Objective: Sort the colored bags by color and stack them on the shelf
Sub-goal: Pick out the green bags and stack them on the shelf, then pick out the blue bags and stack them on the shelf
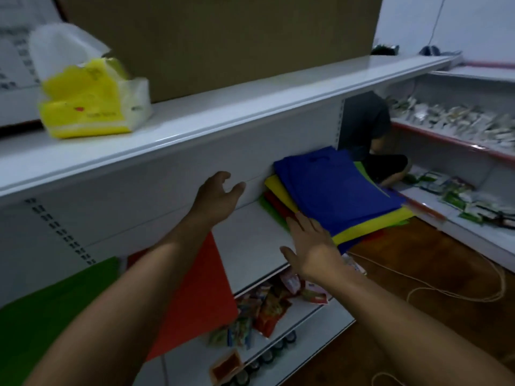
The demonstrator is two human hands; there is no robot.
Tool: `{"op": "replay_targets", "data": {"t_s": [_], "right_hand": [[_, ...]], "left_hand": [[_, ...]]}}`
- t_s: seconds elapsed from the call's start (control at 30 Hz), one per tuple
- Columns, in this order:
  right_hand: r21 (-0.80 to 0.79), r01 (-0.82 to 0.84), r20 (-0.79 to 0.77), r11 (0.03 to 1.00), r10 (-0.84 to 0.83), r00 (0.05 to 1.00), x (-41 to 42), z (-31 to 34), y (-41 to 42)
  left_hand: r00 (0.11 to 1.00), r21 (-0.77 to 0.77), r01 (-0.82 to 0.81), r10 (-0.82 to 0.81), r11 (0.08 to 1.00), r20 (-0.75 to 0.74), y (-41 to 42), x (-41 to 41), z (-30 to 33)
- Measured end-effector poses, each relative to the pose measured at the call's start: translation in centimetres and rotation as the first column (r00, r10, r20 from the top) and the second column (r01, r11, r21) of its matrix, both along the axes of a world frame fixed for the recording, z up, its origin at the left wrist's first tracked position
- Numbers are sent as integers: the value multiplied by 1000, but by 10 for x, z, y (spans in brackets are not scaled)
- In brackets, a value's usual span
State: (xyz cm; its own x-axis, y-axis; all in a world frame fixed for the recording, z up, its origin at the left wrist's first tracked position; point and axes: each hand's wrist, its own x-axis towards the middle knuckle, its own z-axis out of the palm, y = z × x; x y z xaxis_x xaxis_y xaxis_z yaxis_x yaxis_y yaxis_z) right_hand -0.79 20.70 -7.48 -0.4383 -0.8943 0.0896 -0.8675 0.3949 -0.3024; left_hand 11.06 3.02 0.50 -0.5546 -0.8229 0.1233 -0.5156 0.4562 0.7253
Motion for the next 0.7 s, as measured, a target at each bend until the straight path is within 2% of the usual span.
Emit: {"op": "replay_targets", "data": {"t_s": [0.07, 0.23, 0.37, 0.5, 0.7], "right_hand": [[-51, 31, -16, 998, -32, 999, -30, 5, 16], [-11, 87, -50, 996, -88, 995, -94, 8, 30], [65, 158, 49, 985, -161, 986, -136, 0, 26], [162, 255, 130, 953, -277, 952, -182, -7, 16], [188, 324, 196, 927, -359, 913, -239, -33, 0]], "left_hand": [[1000, 7, 28, -28, 1000, -5, 16, -35, 5], [996, 29, 89, -89, 996, 13, 36, -99, 1], [991, 49, 115, -118, 992, 64, 24, -145, -15], [983, 131, 151, -163, 980, 86, 2, -194, -44], [978, 274, 108, -152, 956, 146, -25, -232, -90]]}}
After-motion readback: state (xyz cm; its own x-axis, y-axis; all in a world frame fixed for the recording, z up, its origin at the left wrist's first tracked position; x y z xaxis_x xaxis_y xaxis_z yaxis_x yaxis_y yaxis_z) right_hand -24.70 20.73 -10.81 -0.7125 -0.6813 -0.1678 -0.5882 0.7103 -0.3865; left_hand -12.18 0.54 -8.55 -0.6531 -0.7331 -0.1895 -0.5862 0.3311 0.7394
